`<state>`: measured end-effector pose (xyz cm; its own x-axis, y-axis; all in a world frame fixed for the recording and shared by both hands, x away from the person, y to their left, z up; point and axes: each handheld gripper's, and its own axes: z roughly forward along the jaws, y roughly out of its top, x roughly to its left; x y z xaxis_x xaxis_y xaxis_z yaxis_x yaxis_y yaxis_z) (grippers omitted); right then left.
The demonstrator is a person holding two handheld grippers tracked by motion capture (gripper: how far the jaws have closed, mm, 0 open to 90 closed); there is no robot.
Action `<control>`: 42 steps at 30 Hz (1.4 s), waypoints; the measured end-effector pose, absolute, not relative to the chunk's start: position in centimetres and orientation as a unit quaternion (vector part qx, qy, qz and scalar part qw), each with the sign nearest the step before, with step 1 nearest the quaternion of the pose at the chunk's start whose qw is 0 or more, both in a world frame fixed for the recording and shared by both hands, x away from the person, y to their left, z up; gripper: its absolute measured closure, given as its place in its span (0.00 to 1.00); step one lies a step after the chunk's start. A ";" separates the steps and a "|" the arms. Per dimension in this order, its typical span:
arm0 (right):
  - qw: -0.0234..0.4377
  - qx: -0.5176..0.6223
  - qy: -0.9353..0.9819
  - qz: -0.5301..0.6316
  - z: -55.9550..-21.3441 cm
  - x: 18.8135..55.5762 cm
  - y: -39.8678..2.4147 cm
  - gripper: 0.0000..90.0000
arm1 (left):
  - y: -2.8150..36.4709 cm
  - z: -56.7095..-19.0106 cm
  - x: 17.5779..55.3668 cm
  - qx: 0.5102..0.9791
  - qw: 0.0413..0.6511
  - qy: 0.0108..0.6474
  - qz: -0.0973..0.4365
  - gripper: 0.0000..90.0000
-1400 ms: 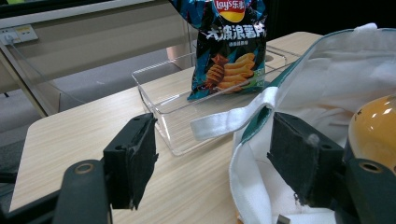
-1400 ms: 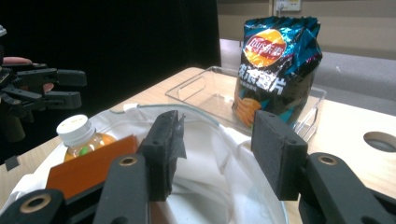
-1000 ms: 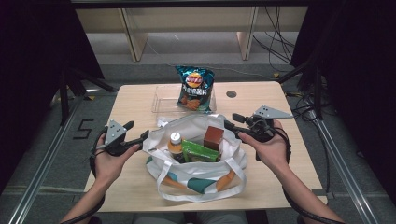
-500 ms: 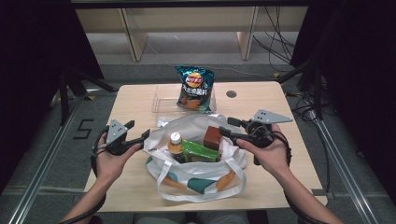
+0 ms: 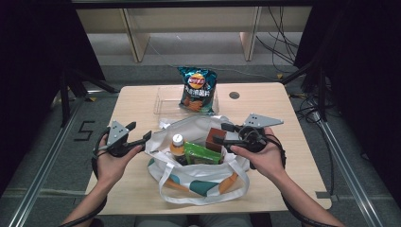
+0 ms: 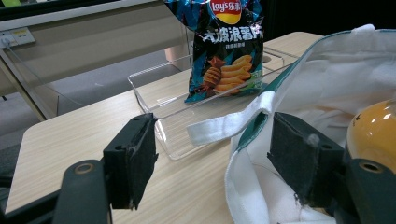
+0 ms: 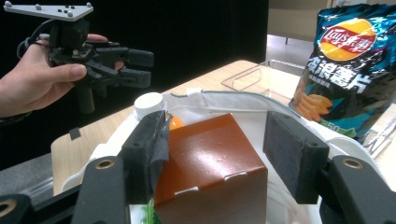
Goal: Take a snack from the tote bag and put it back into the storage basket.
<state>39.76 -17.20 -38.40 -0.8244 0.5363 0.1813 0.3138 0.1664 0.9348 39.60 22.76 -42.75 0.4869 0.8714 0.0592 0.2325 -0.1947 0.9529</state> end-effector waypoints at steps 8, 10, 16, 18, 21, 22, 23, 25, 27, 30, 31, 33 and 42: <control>0.099 0.260 0.764 0.582 -38.3 39.8 -16.5 0.43 | 22.8 -42.7 39.6 0.703 0.500 0.392 0.320 0.34; 0.096 0.261 0.766 0.579 -38.3 39.8 -16.5 0.43 | 22.8 -42.7 39.6 0.703 0.499 0.392 0.320 0.34; 0.098 0.263 0.761 0.585 -38.6 40.1 -16.5 0.39 | 22.7 -42.7 39.6 0.703 0.499 0.392 0.321 0.34; 0.088 0.265 0.763 0.583 -38.6 40.0 -16.4 0.39 | 22.7 -42.7 39.6 0.703 0.500 0.392 0.320 0.34; 0.091 0.258 0.768 0.579 -38.5 39.6 -16.0 0.35 | 22.8 -42.7 39.6 0.703 0.499 0.393 0.320 0.34; 0.092 0.258 0.771 0.575 -38.5 39.5 -16.0 0.35 | 22.8 -42.7 39.6 0.703 0.499 0.392 0.321 0.34; 0.091 0.259 0.772 0.574 -38.6 39.6 -16.0 0.34 | 22.8 -42.7 39.6 0.703 0.499 0.392 0.321 0.34; 0.105 0.251 0.772 0.575 -38.8 39.8 -16.0 0.34 | 22.7 -42.7 39.6 0.702 0.500 0.392 0.320 0.34; 0.100 0.262 0.773 0.570 -39.2 39.9 -16.0 0.34 | 22.7 -42.7 39.5 0.703 0.500 0.392 0.320 0.34; 0.098 0.259 0.778 0.564 -39.6 40.1 -15.9 0.34 | 22.7 -42.7 39.6 0.703 0.500 0.393 0.320 0.34; 0.100 0.253 0.779 0.565 -39.8 40.2 -15.8 0.34 | 22.8 -42.7 39.6 0.703 0.499 0.392 0.321 0.34; 0.090 0.262 0.780 0.562 -39.8 40.0 -15.8 0.34 | 22.8 -42.7 39.6 0.703 0.499 0.392 0.321 0.34; 0.094 0.258 0.787 0.552 -40.6 40.2 -15.8 0.36 | 22.7 -42.8 39.6 0.703 0.499 0.392 0.319 0.34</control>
